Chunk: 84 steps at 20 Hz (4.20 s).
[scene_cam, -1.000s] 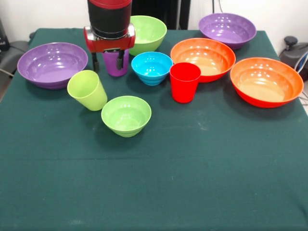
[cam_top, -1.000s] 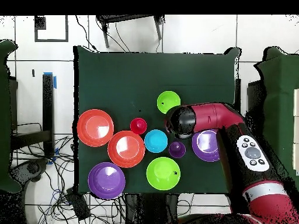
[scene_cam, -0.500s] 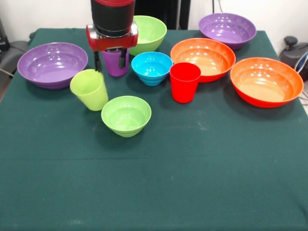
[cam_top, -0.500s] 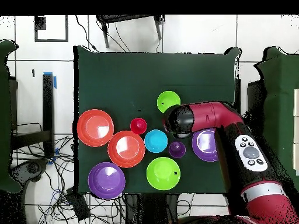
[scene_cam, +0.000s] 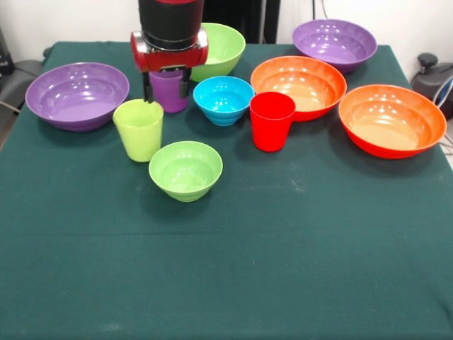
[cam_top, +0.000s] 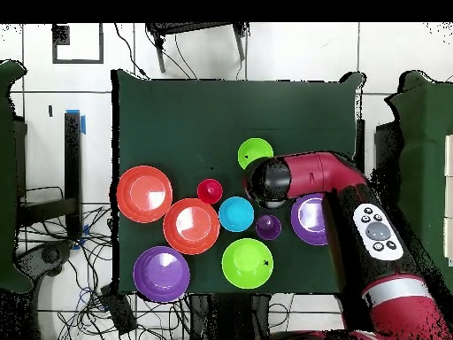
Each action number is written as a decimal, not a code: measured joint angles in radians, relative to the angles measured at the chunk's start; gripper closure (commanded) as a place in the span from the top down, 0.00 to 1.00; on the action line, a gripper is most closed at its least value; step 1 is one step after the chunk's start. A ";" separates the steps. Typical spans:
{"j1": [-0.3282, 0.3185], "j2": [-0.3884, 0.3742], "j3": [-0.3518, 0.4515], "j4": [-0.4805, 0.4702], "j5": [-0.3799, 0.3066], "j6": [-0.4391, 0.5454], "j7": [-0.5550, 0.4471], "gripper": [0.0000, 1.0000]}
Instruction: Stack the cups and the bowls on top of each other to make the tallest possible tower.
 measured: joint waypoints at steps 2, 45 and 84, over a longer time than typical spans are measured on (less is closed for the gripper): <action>0.003 0.000 0.000 0.000 0.004 0.006 0.000 1.00; -0.012 0.017 0.003 -0.051 0.000 0.039 0.000 1.00; -0.064 0.104 0.039 -0.066 -0.034 -0.067 0.000 1.00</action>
